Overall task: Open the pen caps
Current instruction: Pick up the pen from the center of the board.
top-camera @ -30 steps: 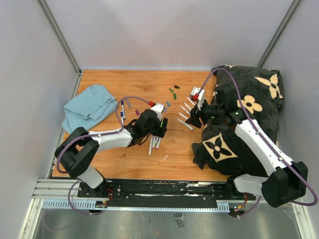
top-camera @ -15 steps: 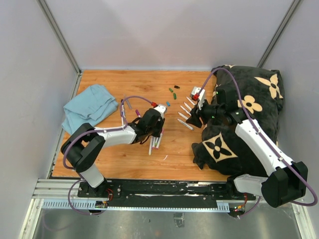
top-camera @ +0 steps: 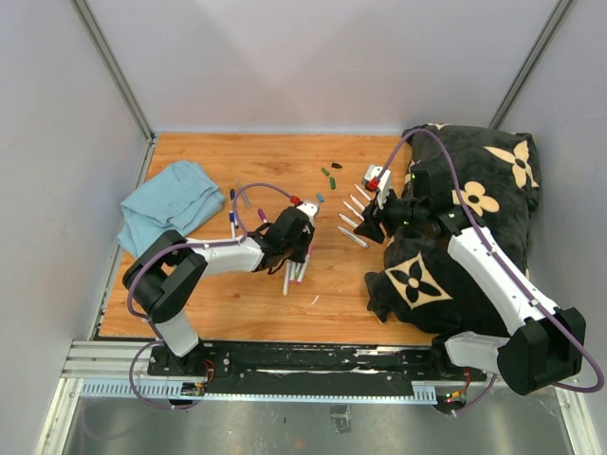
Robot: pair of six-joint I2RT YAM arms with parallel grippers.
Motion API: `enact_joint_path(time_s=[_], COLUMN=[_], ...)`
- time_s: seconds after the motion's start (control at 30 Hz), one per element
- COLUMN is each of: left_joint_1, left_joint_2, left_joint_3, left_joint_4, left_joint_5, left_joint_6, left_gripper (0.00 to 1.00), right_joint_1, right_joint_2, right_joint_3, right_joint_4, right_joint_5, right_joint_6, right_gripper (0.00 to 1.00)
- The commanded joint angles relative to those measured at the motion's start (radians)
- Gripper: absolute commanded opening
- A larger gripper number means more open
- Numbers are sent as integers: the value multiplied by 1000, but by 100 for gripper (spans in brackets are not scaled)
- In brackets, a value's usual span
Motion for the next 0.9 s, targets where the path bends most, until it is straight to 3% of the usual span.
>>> enact_joint_path(time_s=[0.0,0.87], left_joint_1=[7,-6], left_joint_2=[16,76], left_joint_3=[30,88], left_joint_4=[-10,-117], left_joint_5=[3,-43], left_joint_6=[6,-47], left_gripper=[27,31], right_joint_1=[-14,-17], right_joint_2=[-2,-8], right_joint_3=[-13,-12], right_joint_4=[6,6], right_joint_5=[-24,-31], right_joint_6=[-16,-12], right_gripper=[54,54])
